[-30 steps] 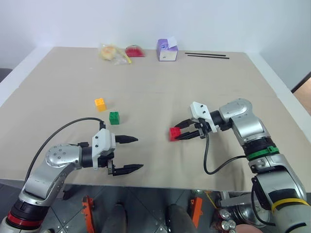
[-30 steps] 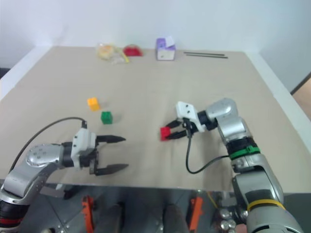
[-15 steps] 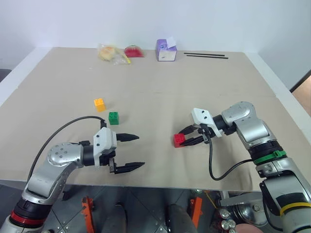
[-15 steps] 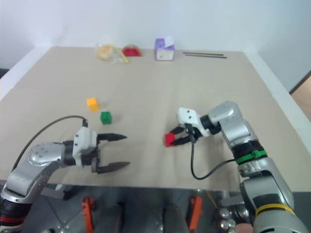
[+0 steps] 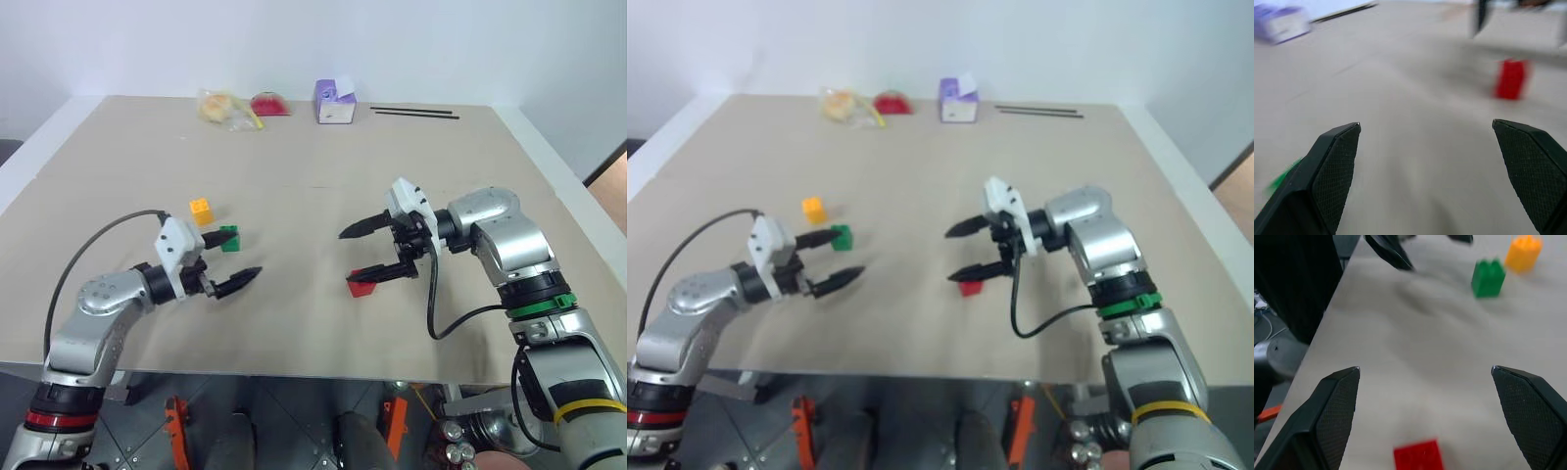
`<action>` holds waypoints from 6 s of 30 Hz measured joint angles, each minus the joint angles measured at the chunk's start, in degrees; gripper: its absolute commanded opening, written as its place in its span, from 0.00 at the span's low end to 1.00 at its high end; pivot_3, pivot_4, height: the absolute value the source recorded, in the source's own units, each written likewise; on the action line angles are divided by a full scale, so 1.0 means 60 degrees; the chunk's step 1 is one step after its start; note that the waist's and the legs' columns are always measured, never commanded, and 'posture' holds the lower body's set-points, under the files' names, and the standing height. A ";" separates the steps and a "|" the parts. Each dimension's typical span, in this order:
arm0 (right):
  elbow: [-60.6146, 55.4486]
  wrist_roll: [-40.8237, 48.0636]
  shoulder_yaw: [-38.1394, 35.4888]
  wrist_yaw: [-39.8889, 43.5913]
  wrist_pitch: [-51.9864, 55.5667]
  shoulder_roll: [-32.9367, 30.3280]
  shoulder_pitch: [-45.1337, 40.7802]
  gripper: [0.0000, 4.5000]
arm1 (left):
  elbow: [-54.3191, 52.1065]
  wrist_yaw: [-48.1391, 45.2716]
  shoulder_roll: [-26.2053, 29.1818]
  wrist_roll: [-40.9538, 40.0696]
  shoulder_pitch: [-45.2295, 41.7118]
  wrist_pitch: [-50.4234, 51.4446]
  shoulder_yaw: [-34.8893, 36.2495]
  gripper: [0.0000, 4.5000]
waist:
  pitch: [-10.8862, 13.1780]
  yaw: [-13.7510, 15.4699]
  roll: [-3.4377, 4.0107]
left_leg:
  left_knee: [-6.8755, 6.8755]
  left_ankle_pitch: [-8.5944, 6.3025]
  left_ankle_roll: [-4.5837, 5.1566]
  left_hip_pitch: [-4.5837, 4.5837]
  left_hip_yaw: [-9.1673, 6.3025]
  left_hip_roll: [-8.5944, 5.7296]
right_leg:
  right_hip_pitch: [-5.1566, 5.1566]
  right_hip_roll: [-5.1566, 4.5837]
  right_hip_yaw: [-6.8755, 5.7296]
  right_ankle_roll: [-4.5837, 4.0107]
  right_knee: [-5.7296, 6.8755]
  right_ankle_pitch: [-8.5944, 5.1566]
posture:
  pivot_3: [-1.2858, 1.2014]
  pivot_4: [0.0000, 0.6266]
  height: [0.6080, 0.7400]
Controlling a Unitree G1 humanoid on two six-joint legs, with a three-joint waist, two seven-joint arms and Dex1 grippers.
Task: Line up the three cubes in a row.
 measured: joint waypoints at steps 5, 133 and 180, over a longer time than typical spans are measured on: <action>-0.0221 0.0054 0.0068 -0.0001 0.0092 0.0139 -0.0010 0.99 | 0.2380 -0.1297 0.0738 0.0297 -0.1030 -0.0767 0.0092 1.00 | 0.0000 0.0022 0.0000 | -0.0002 0.0001 -0.0001 -0.0006 0.0000 0.0000 | -0.0007 0.0001 -0.0004 0.0005 0.0001 0.0001 | 0.52 0.24 1.00; -0.1426 0.0929 -0.0655 -0.2092 0.1111 -0.0088 0.0301 1.00 | 0.1816 1.0335 -0.5283 0.5044 -0.2599 0.2332 0.1113 0.99 | 0.0000 0.0027 -0.0003 | 0.0108 0.0022 0.0015 -0.0032 0.0000 -0.0008 | 0.0014 0.0005 0.0008 0.0074 0.0005 0.0095 | 0.52 0.24 1.00; 0.0226 0.0252 -0.0696 -0.2517 0.0399 0.0681 -0.0410 1.00 | 0.5055 1.0726 -0.5341 0.4168 -0.4032 0.0181 0.1065 0.28 | 0.0000 0.0032 -0.0003 | 0.0096 0.0024 0.0001 -0.0072 -0.0001 -0.0011 | -0.0012 0.0005 0.0007 0.0100 -0.0009 0.0099 | 0.52 0.24 1.00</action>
